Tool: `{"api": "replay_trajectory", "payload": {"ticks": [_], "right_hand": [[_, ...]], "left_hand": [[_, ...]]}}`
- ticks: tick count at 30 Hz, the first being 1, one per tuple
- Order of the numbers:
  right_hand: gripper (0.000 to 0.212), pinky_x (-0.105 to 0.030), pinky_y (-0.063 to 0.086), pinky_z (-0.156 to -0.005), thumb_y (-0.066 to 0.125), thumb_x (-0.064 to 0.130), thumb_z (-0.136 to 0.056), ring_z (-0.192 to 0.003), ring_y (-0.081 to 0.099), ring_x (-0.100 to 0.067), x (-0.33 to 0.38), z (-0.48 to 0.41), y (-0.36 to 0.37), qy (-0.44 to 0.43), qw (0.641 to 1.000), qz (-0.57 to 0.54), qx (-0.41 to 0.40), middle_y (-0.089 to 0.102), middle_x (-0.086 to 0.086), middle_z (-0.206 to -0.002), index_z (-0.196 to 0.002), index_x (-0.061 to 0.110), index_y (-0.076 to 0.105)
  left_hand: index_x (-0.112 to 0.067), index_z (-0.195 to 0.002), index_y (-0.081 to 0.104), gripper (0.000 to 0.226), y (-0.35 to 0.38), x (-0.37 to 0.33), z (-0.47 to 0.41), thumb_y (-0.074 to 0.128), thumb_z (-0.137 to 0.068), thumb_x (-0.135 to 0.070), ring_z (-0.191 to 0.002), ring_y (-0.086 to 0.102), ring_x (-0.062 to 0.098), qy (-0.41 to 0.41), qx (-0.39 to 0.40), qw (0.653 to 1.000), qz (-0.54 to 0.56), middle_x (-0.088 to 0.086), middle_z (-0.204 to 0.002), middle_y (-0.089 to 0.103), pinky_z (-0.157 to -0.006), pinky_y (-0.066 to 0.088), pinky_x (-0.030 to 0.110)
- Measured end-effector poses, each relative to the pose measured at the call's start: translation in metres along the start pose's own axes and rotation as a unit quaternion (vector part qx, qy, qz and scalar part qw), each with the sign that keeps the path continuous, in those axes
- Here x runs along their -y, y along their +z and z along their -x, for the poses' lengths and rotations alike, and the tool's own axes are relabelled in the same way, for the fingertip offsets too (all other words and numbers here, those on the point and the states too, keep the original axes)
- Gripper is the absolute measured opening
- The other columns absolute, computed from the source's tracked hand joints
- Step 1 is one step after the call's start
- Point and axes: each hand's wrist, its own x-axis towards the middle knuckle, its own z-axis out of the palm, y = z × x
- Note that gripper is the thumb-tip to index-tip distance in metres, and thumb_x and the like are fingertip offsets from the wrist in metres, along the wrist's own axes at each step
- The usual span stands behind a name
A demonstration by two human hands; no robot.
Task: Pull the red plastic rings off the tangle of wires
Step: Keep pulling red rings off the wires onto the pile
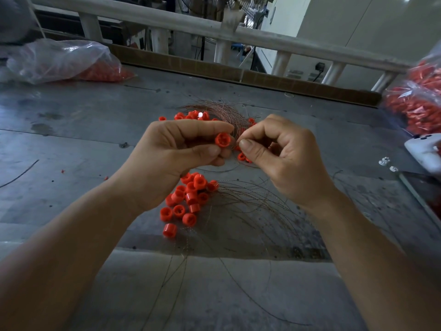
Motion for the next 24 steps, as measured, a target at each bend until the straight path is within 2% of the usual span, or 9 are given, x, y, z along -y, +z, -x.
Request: {"api": "replay_trajectory", "payload": {"ticks": [8, 11, 16, 19, 22, 24], "right_hand": [[0.009, -0.009, 0.038, -0.059, 0.061, 0.014, -0.080, -0.065, 0.050, 0.000, 0.0001, 0.0005, -0.0006, -0.001, 1.000, 0.005, -0.001, 0.053, 0.011, -0.070, -0.075, 0.020, 0.060], [0.008, -0.010, 0.039, -0.058, 0.060, 0.015, -0.080, -0.064, 0.050, -0.002, 0.0000, 0.0003, -0.0005, 0.007, 1.000, 0.003, 0.001, 0.054, 0.010, -0.069, -0.074, 0.021, 0.060], [0.008, -0.011, 0.038, -0.058, 0.060, 0.017, -0.080, -0.063, 0.051, -0.001, 0.0005, 0.0004, -0.0002, 0.025, 1.000, -0.015, 0.009, 0.058, 0.007, -0.070, -0.074, 0.021, 0.062], [0.008, -0.011, 0.038, -0.058, 0.060, 0.018, -0.080, -0.062, 0.052, 0.000, 0.0020, 0.0002, -0.0006, 0.033, 0.999, -0.027, 0.014, 0.059, 0.007, -0.070, -0.074, 0.023, 0.062], [0.006, -0.013, 0.042, -0.058, 0.061, 0.019, -0.079, -0.062, 0.055, 0.000, 0.0034, 0.0001, -0.0010, 0.053, 0.996, -0.061, 0.027, 0.062, 0.008, -0.069, -0.075, 0.023, 0.064], [0.007, -0.015, 0.043, -0.055, 0.063, 0.018, -0.079, -0.059, 0.055, -0.002, 0.0040, 0.0004, -0.0014, 0.062, 0.994, -0.077, 0.040, 0.062, 0.012, -0.064, -0.074, 0.023, 0.065]], "left_hand": [[-0.017, -0.097, 0.068, 0.034, 0.0006, 0.0009, 0.0009, 0.057, -0.069, -0.002, -0.079, 0.069, 0.011, -0.003, 0.005, 1.000, 0.014, 0.001, -0.084, 0.073, -0.070, 0.052, 0.017], [-0.018, -0.093, 0.071, 0.032, 0.0007, -0.0006, 0.0015, 0.065, -0.062, -0.011, -0.078, 0.069, 0.011, 0.004, 0.007, 1.000, 0.024, 0.001, -0.083, 0.073, -0.069, 0.053, 0.017], [-0.019, -0.085, 0.075, 0.028, 0.0008, -0.0011, 0.0017, 0.067, -0.060, -0.013, -0.076, 0.069, 0.012, 0.009, 0.013, 0.999, 0.040, 0.002, -0.081, 0.073, -0.067, 0.053, 0.017], [-0.016, -0.082, 0.075, 0.023, 0.0010, -0.0012, 0.0009, 0.075, -0.062, -0.007, -0.075, 0.069, 0.013, 0.012, 0.021, 0.999, 0.049, 0.004, -0.081, 0.072, -0.066, 0.053, 0.018], [-0.014, -0.080, 0.075, 0.024, 0.0022, -0.0007, 0.0009, 0.071, -0.057, -0.010, -0.074, 0.069, 0.013, 0.010, 0.019, 0.998, 0.065, 0.006, -0.082, 0.072, -0.065, 0.053, 0.018], [-0.014, -0.080, 0.075, 0.027, 0.0033, -0.0003, 0.0012, 0.075, -0.055, -0.002, -0.076, 0.069, 0.013, 0.013, 0.027, 0.997, 0.066, 0.006, -0.083, 0.072, -0.065, 0.053, 0.018]]}}
